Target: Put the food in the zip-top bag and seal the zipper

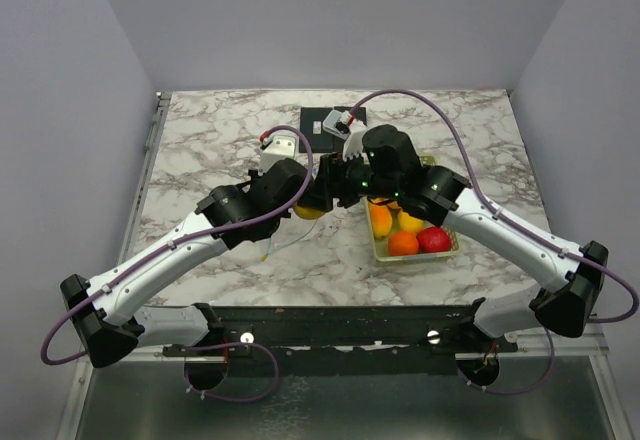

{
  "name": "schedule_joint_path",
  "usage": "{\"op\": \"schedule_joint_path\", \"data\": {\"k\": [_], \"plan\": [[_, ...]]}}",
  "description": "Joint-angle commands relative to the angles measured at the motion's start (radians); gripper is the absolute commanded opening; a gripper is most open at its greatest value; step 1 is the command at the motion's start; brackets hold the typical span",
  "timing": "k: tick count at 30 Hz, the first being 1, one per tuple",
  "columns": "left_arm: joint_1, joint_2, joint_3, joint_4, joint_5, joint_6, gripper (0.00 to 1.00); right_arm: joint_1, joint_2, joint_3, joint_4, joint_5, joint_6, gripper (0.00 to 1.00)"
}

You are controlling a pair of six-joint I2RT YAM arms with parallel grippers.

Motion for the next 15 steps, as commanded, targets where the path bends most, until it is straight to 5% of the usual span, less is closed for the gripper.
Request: {"op": "schedule_joint_path", "data": {"k": [1, 15], "plan": [[0.003, -0.017, 0.03, 0.017, 0.039, 0.004, 0.0, 0.03, 0.036, 0.025, 0.015, 0.074, 0.002, 0.23], [0.003, -0.023, 0.06, 0.027, 0.086, 0.001, 0.0, 0.117, 0.171, 0.03, -0.127, 0.373, -0.009, 0.31]]}}
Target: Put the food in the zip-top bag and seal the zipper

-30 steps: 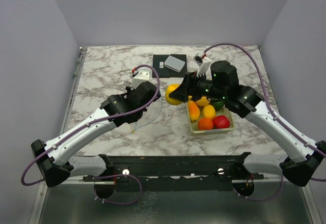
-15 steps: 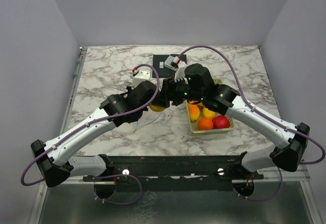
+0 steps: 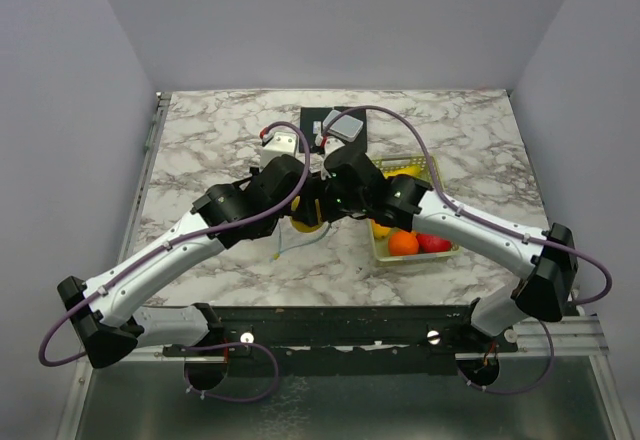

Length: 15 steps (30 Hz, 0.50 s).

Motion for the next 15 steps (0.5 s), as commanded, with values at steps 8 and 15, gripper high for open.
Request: {"op": "schedule_joint_path", "data": {"k": [8, 15], "plan": [[0.004, -0.052, 0.047, -0.021, -0.022, -0.004, 0.0, 0.023, 0.079, -0.019, -0.142, 0.23, 0.024, 0.4], [0.003, -0.059, 0.045, -0.025, -0.005, -0.018, 0.0, 0.024, 0.075, -0.041, -0.113, 0.187, 0.042, 0.45]]}}
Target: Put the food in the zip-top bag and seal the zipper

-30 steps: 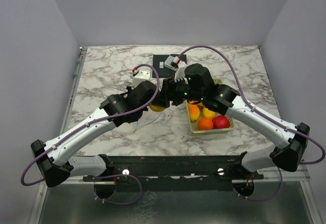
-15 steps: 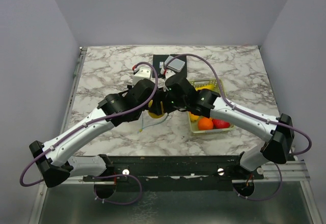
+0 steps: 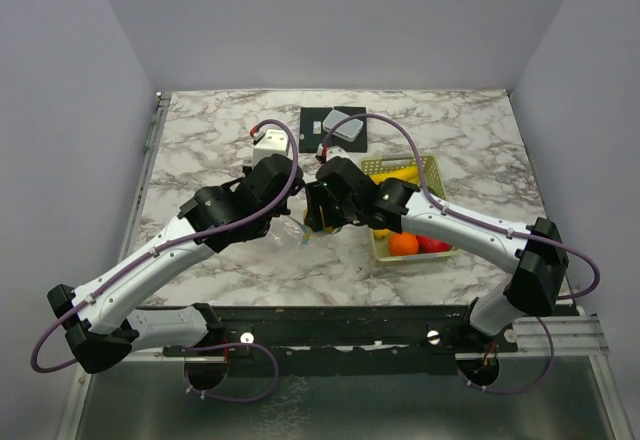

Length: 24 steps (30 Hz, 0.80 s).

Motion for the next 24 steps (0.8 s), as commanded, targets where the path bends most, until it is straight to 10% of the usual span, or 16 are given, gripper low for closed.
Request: {"op": "schedule_joint_path", "data": {"k": [1, 13, 24], "plan": [[0.003, -0.015, 0.019, -0.014, -0.009, -0.014, 0.0, 0.009, 0.008, -0.009, -0.01, 0.0, 0.014, 0.48], [0.003, -0.008, -0.018, -0.001, 0.006, -0.019, 0.0, 0.01, -0.015, 0.022, 0.071, -0.133, 0.027, 0.89], [0.004, -0.005, -0.047, 0.017, -0.007, -0.014, 0.0, 0.009, -0.161, -0.012, 0.068, -0.08, 0.028, 0.92]]}}
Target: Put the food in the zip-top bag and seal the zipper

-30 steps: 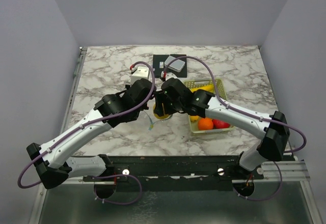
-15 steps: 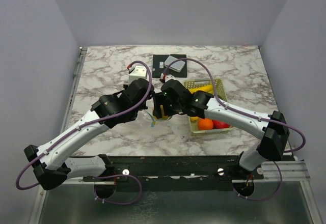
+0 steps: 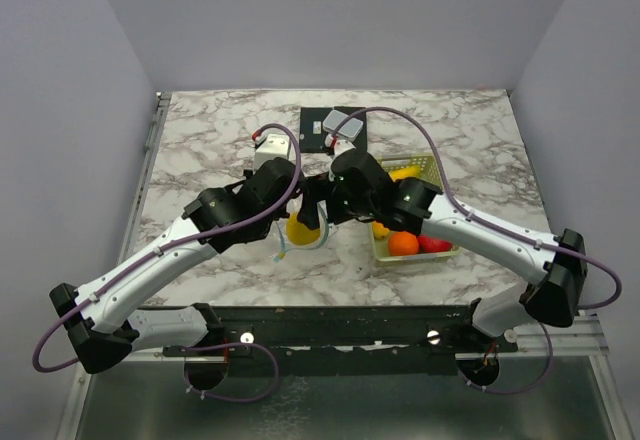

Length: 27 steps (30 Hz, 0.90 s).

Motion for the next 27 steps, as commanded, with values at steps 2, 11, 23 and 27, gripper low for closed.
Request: {"op": "schedule_joint_path", "data": {"k": [2, 11, 23, 27], "plan": [[0.003, -0.001, -0.017, 0.023, -0.009, -0.001, 0.0, 0.007, -0.115, -0.021, 0.003, 0.049, 0.011, 0.92], [0.003, -0.002, -0.016, 0.031, 0.001, 0.001, 0.0, 0.007, -0.235, -0.075, -0.163, 0.28, 0.048, 0.89], [0.003, 0.001, -0.01, 0.032, 0.002, 0.011, 0.0, 0.007, -0.372, -0.252, -0.207, 0.265, 0.114, 0.74], [0.003, 0.0, -0.011, 0.031, 0.002, 0.008, 0.0, 0.007, -0.39, -0.308, -0.123, 0.165, 0.16, 0.69]]}}
